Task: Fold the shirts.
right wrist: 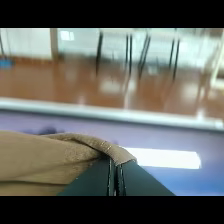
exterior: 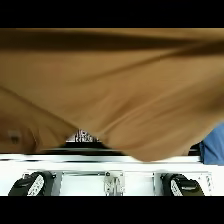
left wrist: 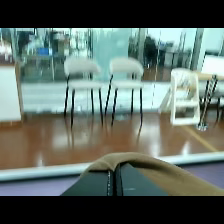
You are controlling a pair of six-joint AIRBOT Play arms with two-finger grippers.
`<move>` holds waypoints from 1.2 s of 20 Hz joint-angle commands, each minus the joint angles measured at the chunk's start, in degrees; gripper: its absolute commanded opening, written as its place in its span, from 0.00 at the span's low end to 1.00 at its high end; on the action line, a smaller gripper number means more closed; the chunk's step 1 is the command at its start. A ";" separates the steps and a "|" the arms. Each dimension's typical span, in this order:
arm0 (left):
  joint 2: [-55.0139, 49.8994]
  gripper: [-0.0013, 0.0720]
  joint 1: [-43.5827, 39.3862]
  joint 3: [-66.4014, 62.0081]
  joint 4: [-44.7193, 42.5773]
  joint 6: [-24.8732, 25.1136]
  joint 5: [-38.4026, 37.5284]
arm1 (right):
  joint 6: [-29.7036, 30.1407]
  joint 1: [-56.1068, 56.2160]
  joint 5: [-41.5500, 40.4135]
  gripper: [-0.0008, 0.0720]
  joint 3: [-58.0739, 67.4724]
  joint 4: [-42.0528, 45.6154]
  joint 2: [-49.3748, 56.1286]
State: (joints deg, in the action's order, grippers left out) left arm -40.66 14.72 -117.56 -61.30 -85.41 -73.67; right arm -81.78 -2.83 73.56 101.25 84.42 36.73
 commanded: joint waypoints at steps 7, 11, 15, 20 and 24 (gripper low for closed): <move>-6.21 0.07 -0.04 38.93 -8.20 2.86 -0.83 | -3.50 0.02 15.02 0.10 -14.23 4.81 23.15; -20.11 0.07 -0.04 44.30 -3.98 2.84 9.94 | -9.11 0.09 -5.86 0.10 -16.37 2.49 39.67; -32.63 0.07 -0.42 44.30 4.87 2.84 18.25 | -13.66 0.15 -24.61 0.10 -16.37 -8.04 50.75; -45.00 0.07 -5.44 44.33 5.44 2.62 13.03 | -13.77 1.99 -24.74 0.11 -16.39 -15.52 60.74; -47.12 0.88 -6.34 43.36 4.55 1.44 5.31 | -10.67 1.42 -20.55 0.81 -14.88 -17.46 58.99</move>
State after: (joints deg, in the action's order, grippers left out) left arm -85.27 9.02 -73.54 -56.73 -82.76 -62.41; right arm -94.83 -1.15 50.70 85.34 69.87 95.64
